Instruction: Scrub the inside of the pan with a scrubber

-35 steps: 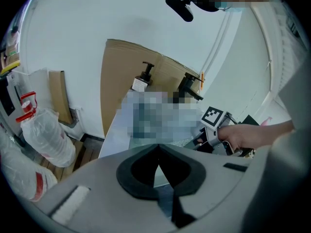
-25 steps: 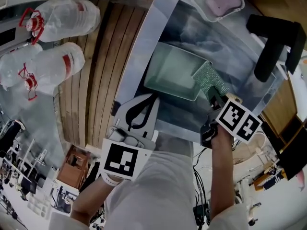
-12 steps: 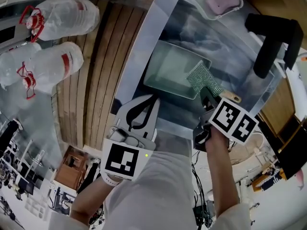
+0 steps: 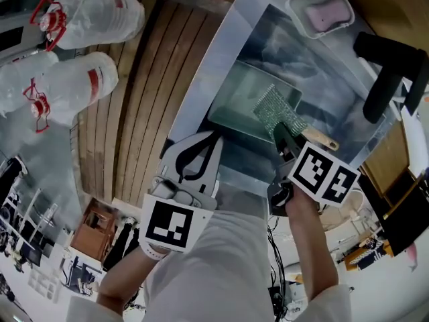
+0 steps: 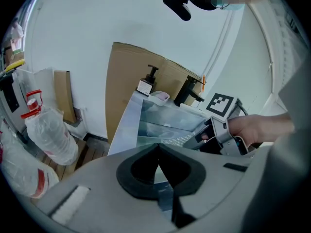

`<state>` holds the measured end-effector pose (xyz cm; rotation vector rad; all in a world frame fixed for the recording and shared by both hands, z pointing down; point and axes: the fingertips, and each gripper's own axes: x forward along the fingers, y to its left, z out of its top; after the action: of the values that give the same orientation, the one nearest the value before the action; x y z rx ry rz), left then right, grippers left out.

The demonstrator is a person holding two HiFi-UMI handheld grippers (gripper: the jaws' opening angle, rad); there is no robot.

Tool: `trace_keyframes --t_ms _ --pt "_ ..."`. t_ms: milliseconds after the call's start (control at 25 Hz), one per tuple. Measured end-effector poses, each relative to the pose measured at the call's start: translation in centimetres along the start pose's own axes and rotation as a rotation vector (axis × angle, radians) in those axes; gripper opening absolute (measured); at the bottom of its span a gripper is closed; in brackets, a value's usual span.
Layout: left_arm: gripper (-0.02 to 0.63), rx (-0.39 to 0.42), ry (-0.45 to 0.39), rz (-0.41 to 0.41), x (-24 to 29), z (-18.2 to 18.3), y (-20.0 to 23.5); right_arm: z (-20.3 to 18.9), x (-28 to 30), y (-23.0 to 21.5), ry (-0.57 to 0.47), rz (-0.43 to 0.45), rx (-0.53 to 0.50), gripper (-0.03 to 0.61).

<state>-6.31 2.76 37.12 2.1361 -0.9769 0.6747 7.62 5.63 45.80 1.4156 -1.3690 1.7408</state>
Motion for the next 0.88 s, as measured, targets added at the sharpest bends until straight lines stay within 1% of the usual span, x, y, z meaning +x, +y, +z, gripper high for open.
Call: trace_keyframes --t_ms 240,440,520,640,800,880 --pt "0.004 -0.004 0.015 0.014 -0.2 -0.3 1.2 -1.3 1.4 4.6 0.074 0.17 -0.037 0.072" --pt "0.003 -0.01 0.02 0.023 -0.5 -0.7 1.5 -3.0 2.3 7.0 0.16 0.248 -0.131 0.072" --pt "0.005 -0.009 0.022 0.028 -0.5 -0.8 1.6 -3.7 2.9 7.5 0.196 0.265 -0.154 0.072" --pt "0.004 -0.011 0.016 0.035 -0.6 -0.8 1.7 -4.1 3.6 7.6 0.214 0.264 -0.168 0.072" --pt "0.003 -0.018 0.014 0.042 -0.8 -1.0 1.8 -3.8 4.1 7.5 0.207 0.269 -0.134 0.072" --pt "0.003 -0.02 0.011 0.044 -0.8 -1.1 1.8 -3.3 4.4 6.8 0.196 0.254 -0.125 0.072"
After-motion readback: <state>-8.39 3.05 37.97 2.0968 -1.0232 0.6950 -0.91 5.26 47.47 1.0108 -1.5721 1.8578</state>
